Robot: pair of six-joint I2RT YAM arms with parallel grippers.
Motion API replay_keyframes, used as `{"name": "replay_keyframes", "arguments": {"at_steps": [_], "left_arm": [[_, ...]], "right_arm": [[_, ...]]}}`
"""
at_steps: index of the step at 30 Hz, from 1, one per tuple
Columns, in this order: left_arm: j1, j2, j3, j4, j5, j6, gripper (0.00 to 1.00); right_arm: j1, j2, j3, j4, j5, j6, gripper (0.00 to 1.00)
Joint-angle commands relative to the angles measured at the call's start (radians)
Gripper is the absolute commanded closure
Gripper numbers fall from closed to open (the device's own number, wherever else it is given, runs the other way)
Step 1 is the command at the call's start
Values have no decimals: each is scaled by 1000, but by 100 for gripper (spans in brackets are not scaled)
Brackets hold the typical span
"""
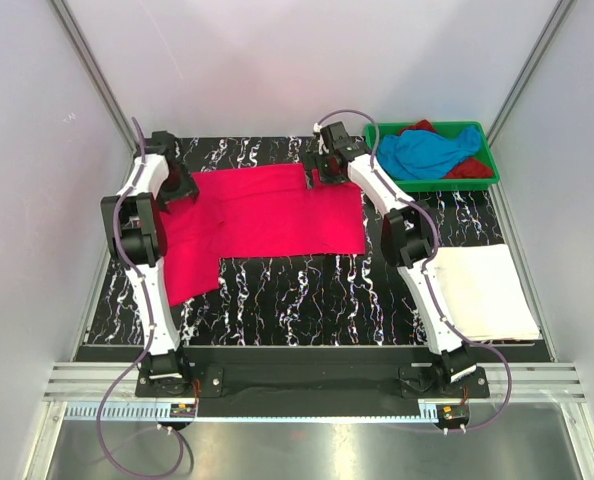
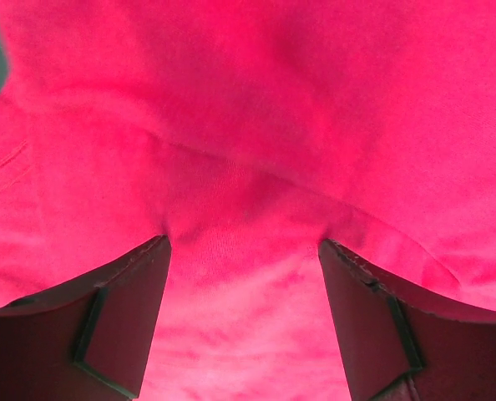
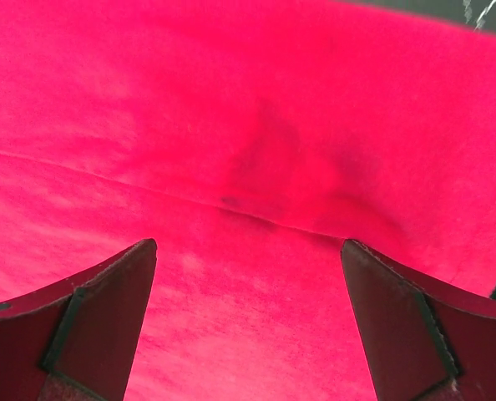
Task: Fold and stack the t-shirts
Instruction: Fold the tshirt
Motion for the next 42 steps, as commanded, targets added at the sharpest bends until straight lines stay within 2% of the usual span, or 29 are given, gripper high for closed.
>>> {"name": "replay_keyframes", "arguments": {"at_steps": [1, 3, 5, 10, 12, 14, 15, 16, 18, 23, 25, 28, 32, 34, 38, 42], "left_arm": [[5, -185, 1, 25, -16, -11, 21], [5, -298, -58, 31, -52, -19, 20], [15, -383, -195, 58, -68, -37, 19], [74, -687, -618, 138, 1, -88, 22], [121, -801, -777, 169, 71, -114, 26], [173, -878, -870, 206, 111, -122, 30], [193, -941, -937, 210, 130, -117, 32], [212, -967, -962, 212, 153, -108, 38], [267, -1024, -1008, 203, 153, -59, 43], [327, -1025, -1057, 174, 131, 81, 50], [328, -992, -1061, 158, 70, 102, 48], [333, -966, -1083, 209, 59, 127, 43], [331, -950, -1093, 273, 102, 155, 44], [333, -923, -1073, 258, 105, 145, 49], [333, -848, -1080, 267, 99, 124, 57], [327, -788, -1100, 287, 98, 109, 60]], "right_arm": [[10, -65, 65, 14, -11, 25, 0], [13, -114, 54, -16, 13, 45, 0], [14, -175, 20, -53, -2, 77, 0], [20, -357, -118, -104, -74, 210, 0], [22, -414, -217, -112, -138, 215, 0], [24, -510, -347, -101, -196, 240, 1], [24, -544, -397, -92, -212, 249, 4], [24, -612, -443, -87, -218, 263, 7], [31, -672, -565, -89, -224, 265, 14], [57, -848, -813, -60, -243, 248, 22], [62, -899, -912, -27, -266, 251, 22], [70, -927, -1015, 37, -331, 268, 23], [77, -953, -1098, 88, -411, 281, 26], [79, -980, -1132, 112, -428, 274, 26], [79, -996, -1111, 80, -424, 232, 29], [79, -1026, -1143, 128, -491, 283, 35]]}}
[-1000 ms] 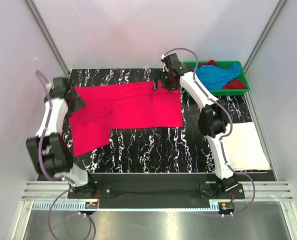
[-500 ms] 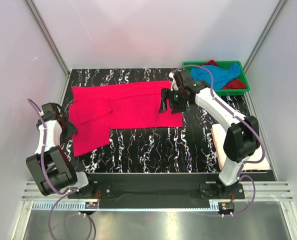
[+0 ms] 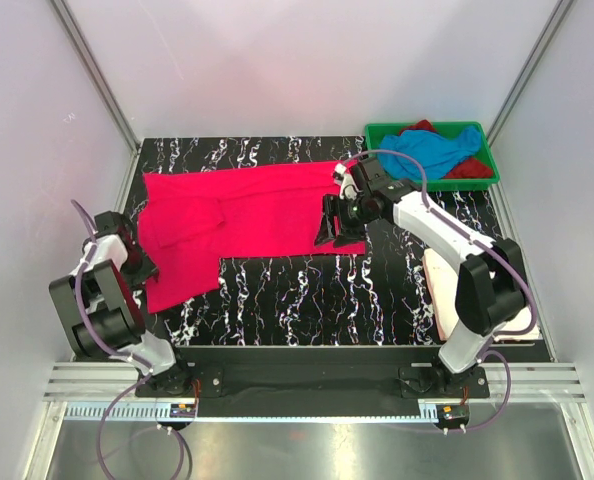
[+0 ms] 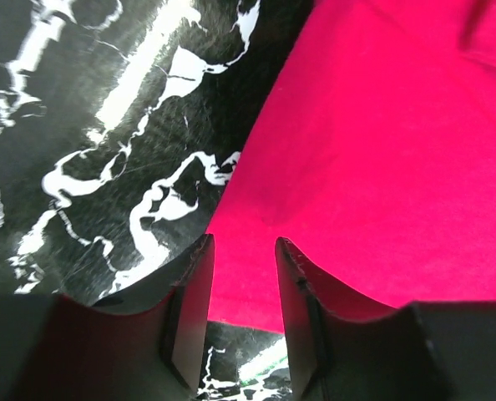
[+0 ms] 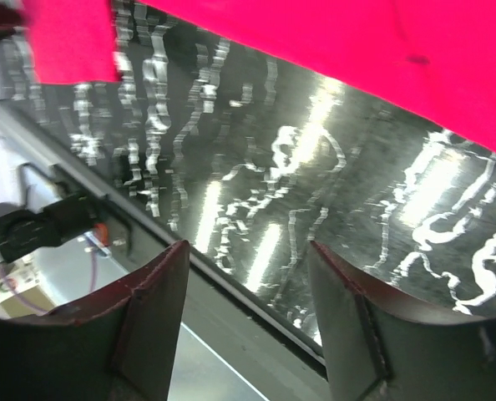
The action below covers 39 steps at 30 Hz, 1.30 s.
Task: Fold and stack the t-shirts
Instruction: Fold the tshirt
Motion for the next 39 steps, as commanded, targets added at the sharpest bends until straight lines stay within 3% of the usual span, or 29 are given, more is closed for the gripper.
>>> {"name": "replay_keyframes", "arguments": {"at_steps": [1, 7, 9, 14, 17, 18, 21, 23, 25, 29, 39], "left_arm": [[-8, 40, -6, 44, -20, -11, 60], [-13, 34, -14, 30, -90, -48, 56], [-13, 42, -14, 27, -97, -57, 51], [-11, 122, 8, 15, -76, -53, 53], [-13, 151, 9, 24, -53, -45, 67], [-13, 154, 9, 27, -45, -43, 76], [-11, 146, 6, 28, -22, -54, 88], [-10, 111, -13, 38, -4, -65, 95], [-4, 73, -29, 41, 11, -91, 100], [13, -36, -76, 48, 50, -161, 100], [24, -329, -187, 65, 39, -355, 100]], "right_arm": [[9, -75, -13, 70, -89, 25, 35], [9, -87, -45, 88, -128, 47, 37], [9, -87, -51, 92, -129, 53, 37], [11, -92, -79, 105, -111, 63, 37], [9, -90, -85, 99, -60, 63, 39], [9, -89, -83, 96, -42, 65, 39], [-21, -83, -97, 81, 27, 91, 60], [-75, -77, -112, 76, 35, 118, 61], [-109, -57, -132, 78, 49, 128, 61], [-168, 8, -132, 78, 81, 157, 59], [-205, 58, -194, 105, 242, 306, 38]]}}
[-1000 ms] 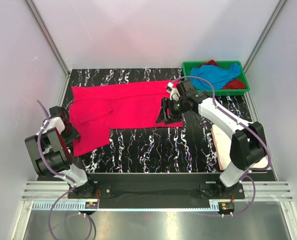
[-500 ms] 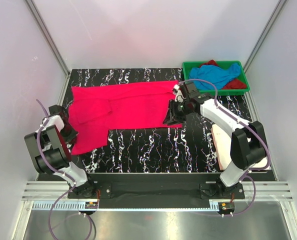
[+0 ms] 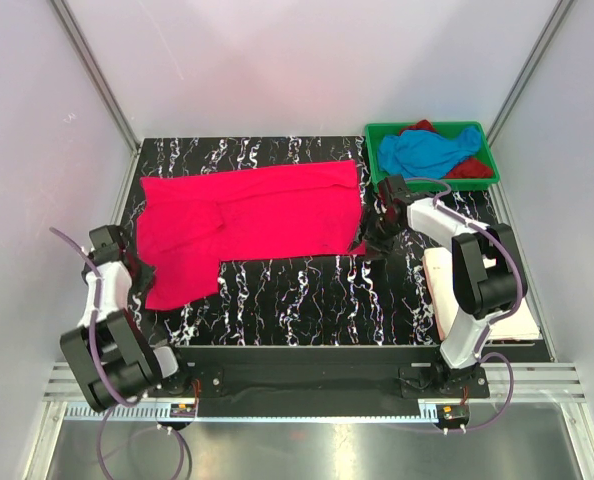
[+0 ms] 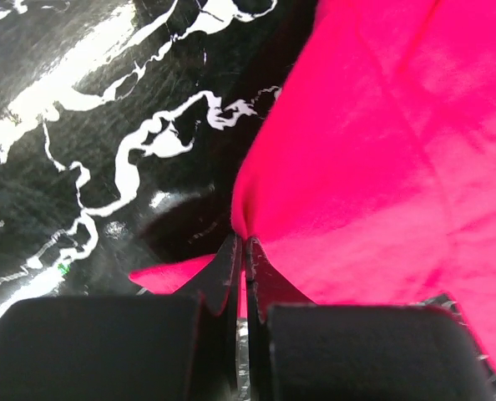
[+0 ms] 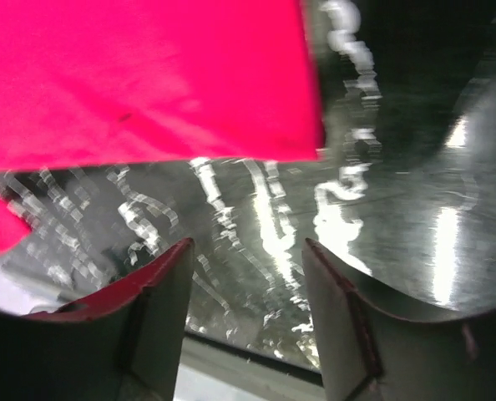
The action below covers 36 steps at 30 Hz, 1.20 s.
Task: Fold and stack the t-shirts
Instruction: Fold the tshirt
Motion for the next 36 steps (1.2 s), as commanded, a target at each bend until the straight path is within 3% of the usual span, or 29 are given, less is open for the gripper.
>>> {"name": "replay_keyframes", "arguments": {"at_steps": [1, 7, 25, 28, 33, 36], "left_arm": [[6, -87, -45, 23, 4, -90, 100], [12, -114, -15, -28, -117, -81, 100], [13, -150, -41, -45, -94, -114, 100], [13, -159, -36, -57, -101, -119, 100], [12, -180, -38, -92, -120, -145, 100], [13, -199, -44, -118, -135, -168, 100]], "right_arm": [[-7, -22, -7, 14, 117, 60, 37], [-22, 5, -15, 20, 181, 54, 36], [-28, 107, -24, 115, 174, 75, 53], [-30, 130, -16, 120, 151, 72, 62], [-28, 127, -26, 96, 149, 44, 100], [-30, 96, -38, 76, 155, 20, 100]]}}
